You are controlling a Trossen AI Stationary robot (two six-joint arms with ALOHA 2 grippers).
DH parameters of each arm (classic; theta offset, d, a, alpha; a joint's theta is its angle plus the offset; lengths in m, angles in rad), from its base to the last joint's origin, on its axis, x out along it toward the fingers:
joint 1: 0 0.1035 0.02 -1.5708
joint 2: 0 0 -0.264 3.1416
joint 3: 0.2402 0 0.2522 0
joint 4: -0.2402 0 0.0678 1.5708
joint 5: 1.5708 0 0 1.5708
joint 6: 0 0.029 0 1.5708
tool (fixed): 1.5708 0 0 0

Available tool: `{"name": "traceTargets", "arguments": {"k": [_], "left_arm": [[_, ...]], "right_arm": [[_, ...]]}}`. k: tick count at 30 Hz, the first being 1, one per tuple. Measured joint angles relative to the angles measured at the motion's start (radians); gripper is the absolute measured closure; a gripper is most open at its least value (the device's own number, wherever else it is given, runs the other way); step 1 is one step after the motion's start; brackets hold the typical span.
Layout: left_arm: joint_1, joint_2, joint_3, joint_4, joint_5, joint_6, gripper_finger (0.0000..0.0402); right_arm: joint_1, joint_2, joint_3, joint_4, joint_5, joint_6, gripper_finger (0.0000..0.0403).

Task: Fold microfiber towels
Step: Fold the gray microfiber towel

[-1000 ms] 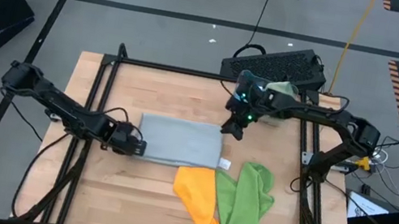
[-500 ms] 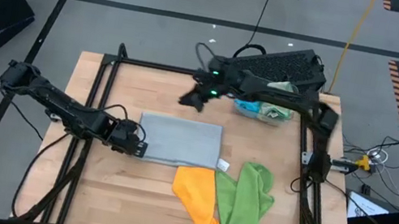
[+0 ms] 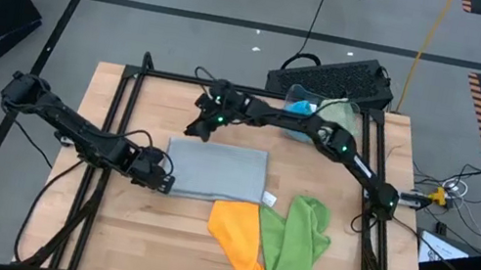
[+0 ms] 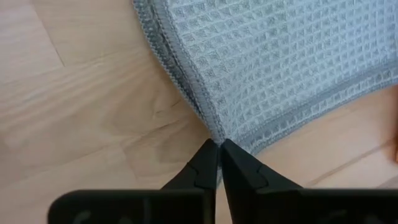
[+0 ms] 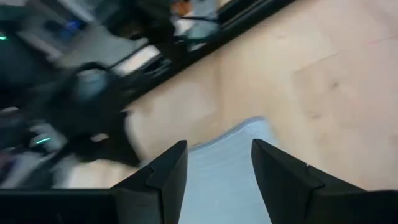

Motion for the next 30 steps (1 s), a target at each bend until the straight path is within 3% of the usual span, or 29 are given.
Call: {"name": "traceTargets", "arguments": {"k": [7, 19, 30], "left_arm": [[-0.006, 0.0, -0.001, 0.021, 0.014, 0.037, 0.0377], [-0.006, -0.014, 0.024, 0.068, 0.086, 0.024, 0.0271], [-0.006, -0.103, 0.117, -0.058, 0.189, 0.013, 0.0264]], "right_arm": [[0.028, 0.027, 0.005, 0.006, 0.201, -0.034, 0.0231], [0.046, 0.026, 0.006, -0.087, 0.225, -0.216, 0.0238], [0.074, 0.025, -0.052, -0.202, 0.33, -0.223, 0.0239]]}}
